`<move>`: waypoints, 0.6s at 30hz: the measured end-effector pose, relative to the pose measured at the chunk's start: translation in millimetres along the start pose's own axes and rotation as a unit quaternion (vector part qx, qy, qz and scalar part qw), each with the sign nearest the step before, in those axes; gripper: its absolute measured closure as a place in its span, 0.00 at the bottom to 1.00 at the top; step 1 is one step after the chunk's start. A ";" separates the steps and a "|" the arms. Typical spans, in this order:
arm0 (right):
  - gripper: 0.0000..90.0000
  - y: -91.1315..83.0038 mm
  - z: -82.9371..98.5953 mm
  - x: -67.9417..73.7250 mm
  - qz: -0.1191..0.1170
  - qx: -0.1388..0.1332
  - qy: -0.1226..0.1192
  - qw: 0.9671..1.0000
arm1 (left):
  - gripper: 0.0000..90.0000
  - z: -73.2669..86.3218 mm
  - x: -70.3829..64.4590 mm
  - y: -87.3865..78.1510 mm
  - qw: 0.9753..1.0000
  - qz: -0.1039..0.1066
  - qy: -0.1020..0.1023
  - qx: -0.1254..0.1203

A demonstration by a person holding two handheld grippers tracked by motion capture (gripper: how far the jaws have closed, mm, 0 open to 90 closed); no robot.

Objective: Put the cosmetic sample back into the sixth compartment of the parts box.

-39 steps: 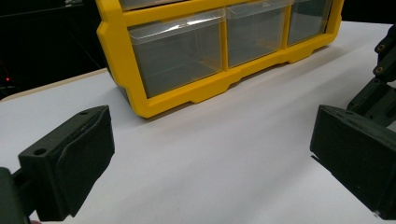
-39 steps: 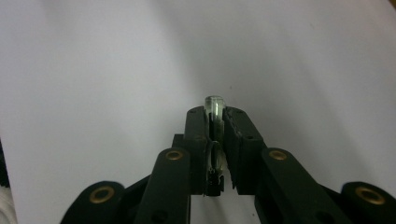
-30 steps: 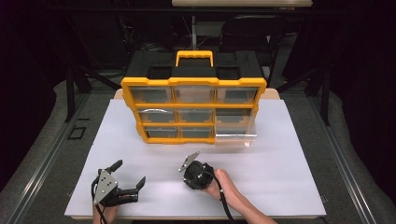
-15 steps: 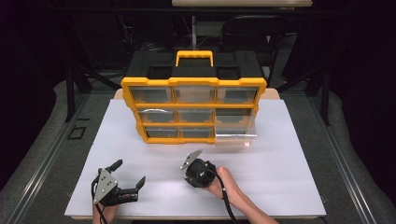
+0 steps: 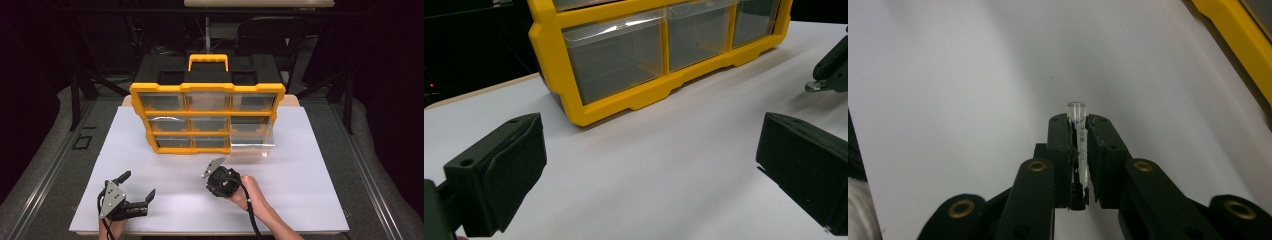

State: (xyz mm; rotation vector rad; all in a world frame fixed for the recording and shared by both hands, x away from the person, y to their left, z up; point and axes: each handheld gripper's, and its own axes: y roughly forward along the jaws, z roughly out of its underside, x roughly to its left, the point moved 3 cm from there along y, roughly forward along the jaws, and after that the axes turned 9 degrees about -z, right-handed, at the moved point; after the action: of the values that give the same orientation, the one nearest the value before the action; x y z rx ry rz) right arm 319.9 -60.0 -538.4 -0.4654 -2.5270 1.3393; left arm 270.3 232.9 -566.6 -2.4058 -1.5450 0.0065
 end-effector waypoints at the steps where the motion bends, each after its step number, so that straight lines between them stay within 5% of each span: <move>1: 0.90 -1.2 0.7 -0.5 0.002 0.000 -0.002 1.000 | 0.00 -0.1 -0.1 0.0 1.000 0.000 0.000 -0.001; 18: 0.90 -22.2 22.0 -8.0 0.033 0.015 -0.002 0.999 | 0.00 0.1 -0.6 0.0 1.000 -0.002 0.001 0.001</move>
State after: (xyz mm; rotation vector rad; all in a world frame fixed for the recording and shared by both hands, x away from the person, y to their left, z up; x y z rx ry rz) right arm 315.7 -91.5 -532.5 -0.5464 -2.5124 1.3999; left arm 270.0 232.4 -566.8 -2.4001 -1.5494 0.0031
